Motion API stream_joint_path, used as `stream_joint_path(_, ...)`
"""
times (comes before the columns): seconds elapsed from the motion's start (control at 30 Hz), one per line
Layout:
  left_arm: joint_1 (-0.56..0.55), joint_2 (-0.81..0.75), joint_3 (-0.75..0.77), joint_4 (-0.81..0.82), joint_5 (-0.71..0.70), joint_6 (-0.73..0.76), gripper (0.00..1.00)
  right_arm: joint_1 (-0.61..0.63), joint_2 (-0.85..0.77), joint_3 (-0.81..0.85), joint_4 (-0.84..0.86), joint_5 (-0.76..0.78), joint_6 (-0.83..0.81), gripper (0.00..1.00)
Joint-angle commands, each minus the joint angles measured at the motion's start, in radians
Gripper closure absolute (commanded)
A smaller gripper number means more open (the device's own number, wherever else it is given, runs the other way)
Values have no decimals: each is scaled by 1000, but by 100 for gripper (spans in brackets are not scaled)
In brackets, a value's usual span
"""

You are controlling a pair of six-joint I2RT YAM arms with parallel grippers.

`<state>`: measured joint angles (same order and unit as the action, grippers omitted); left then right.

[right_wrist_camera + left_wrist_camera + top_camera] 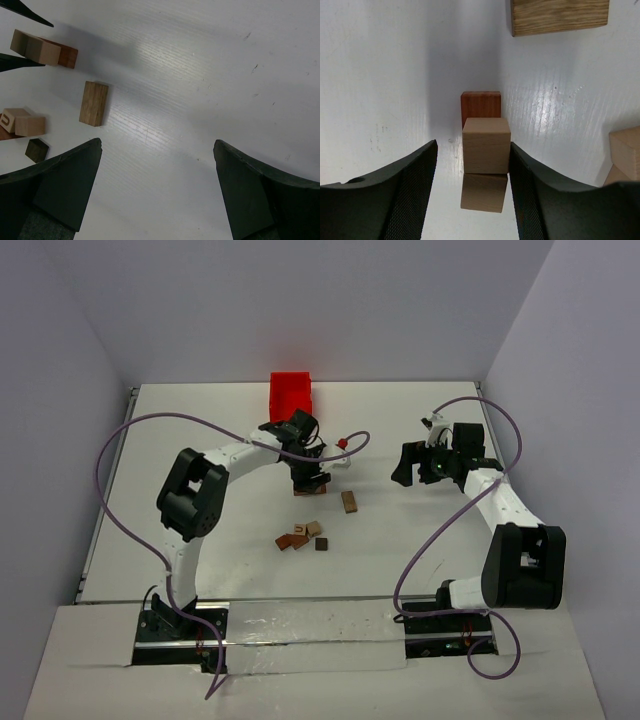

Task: Build the wood block tower

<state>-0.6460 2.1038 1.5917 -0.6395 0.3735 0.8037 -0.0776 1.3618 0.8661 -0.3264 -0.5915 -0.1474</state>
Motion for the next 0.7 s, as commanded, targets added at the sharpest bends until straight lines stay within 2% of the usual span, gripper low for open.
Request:
stream_joint_path(0.0, 3, 23, 50, 4, 6, -12, 36, -2, 6, 54, -3, -10, -7, 0)
stream_joint_path(0.27, 3, 35, 48, 12, 4, -12, 38, -4, 11, 54, -4, -8, -9, 0)
stream_joint_path(0.47, 3, 46, 53, 9, 5, -14, 51, -3, 12, 54, -3, -6, -11, 0)
stream_joint_path(0.67, 3, 46, 51, 11, 7, -13, 54, -3, 13, 53, -3, -5, -11, 0)
